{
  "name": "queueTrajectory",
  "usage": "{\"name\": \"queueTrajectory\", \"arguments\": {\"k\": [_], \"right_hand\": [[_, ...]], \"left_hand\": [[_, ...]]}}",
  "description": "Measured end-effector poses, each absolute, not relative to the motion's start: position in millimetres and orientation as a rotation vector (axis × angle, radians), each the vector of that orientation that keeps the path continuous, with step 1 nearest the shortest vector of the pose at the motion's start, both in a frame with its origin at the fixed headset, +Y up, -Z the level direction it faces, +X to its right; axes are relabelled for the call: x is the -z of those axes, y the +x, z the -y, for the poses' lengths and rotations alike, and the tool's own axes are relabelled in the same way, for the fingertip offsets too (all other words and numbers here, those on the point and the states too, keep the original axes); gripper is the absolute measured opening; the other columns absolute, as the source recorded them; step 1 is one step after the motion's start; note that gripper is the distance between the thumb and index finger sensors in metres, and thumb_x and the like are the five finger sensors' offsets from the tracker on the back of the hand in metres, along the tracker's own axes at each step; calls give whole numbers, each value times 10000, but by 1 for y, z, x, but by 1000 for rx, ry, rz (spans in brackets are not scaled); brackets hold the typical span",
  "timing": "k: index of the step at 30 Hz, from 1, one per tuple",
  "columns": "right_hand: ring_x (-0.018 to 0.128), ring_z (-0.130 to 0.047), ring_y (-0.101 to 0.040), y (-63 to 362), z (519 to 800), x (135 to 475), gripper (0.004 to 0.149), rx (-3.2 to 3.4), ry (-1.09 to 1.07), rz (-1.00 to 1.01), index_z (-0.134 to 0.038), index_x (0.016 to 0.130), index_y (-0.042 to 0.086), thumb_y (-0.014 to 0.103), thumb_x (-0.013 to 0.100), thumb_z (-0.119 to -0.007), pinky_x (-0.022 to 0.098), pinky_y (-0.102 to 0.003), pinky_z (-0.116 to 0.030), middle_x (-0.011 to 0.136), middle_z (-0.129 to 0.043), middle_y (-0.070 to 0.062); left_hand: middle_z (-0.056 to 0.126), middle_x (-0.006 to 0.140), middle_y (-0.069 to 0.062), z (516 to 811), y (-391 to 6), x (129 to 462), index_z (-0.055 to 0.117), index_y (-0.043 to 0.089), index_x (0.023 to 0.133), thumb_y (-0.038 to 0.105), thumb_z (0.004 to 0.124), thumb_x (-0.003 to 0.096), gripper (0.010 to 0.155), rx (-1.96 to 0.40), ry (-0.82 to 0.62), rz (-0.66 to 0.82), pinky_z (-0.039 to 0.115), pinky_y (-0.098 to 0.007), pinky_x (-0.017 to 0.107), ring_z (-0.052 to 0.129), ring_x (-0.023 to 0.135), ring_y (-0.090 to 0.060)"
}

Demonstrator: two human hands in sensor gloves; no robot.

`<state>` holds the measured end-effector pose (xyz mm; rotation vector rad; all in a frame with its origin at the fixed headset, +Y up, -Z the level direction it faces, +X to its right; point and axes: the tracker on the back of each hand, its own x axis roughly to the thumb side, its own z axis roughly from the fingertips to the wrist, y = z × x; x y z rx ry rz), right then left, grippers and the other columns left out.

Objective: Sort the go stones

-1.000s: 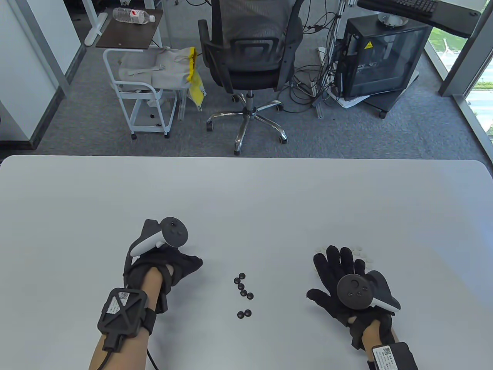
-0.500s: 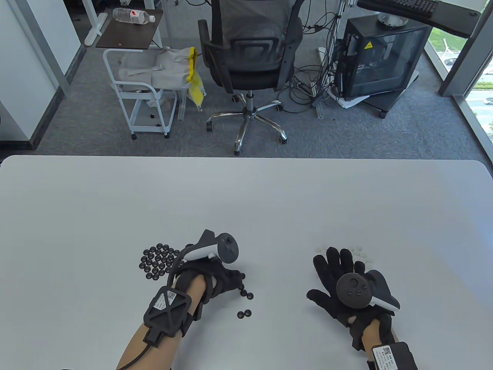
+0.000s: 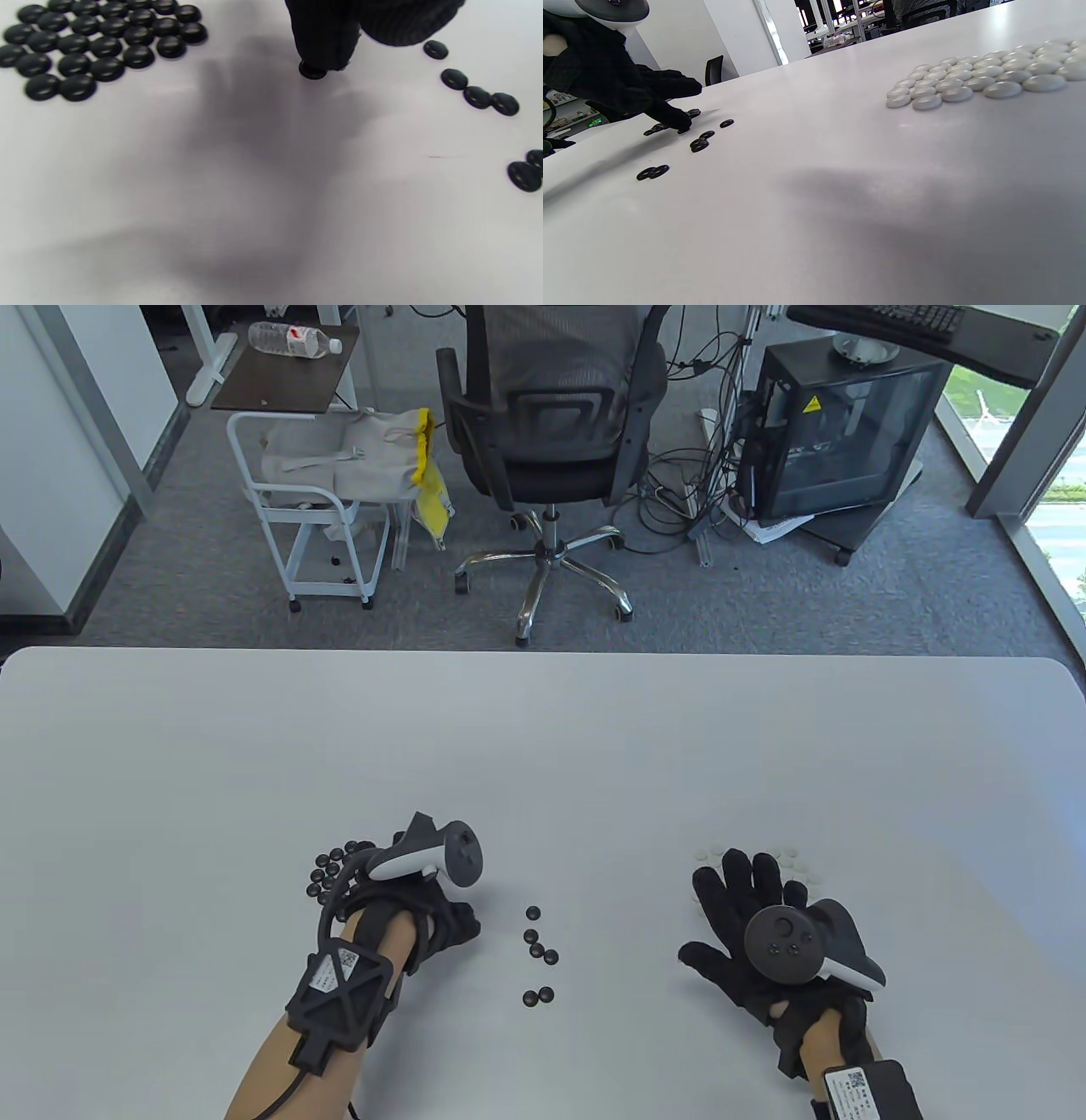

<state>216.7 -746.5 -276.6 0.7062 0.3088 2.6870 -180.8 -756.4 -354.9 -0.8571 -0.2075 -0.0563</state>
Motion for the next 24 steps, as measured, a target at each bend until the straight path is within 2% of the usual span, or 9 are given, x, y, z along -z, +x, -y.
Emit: {"name": "queueTrajectory", "arguments": {"k": [5,12,18,24], "right_hand": [[918,23,-679,216,748,277,847,-2692,703,-326,-195,1156,-19,517,601,-546,568,-885,-119,1087,-14,-443],[915,27,-679,216,749,278,847,-2691,694,-351,-191,1156,-19,516,603,-543,568,-884,-117,1085,-9,-444],[913,32,-678,216,749,278,848,-2690,685,-364,-185,1156,-18,516,603,-542,568,-884,-114,1083,-2,-443],[913,33,-677,217,749,278,847,-2691,679,-364,-185,1156,-18,516,603,-541,568,-885,-113,1083,-1,-443]], "left_hand": [[-37,1131,-198,756,-215,352,623,370,1094,544,567,504,618,38,-863,136,-20,-785,468,-119,926,-514],[-57,1123,-193,757,-242,353,614,372,1095,540,567,502,618,-10,-865,56,-28,-784,468,-145,918,-508],[-104,1097,-192,754,-247,355,582,358,1112,539,565,497,641,-23,-855,38,-33,-786,468,-167,903,-507],[-74,1123,-208,722,-224,358,619,328,1116,549,559,505,652,-121,-765,140,-23,-791,474,-153,913,-519]]}}
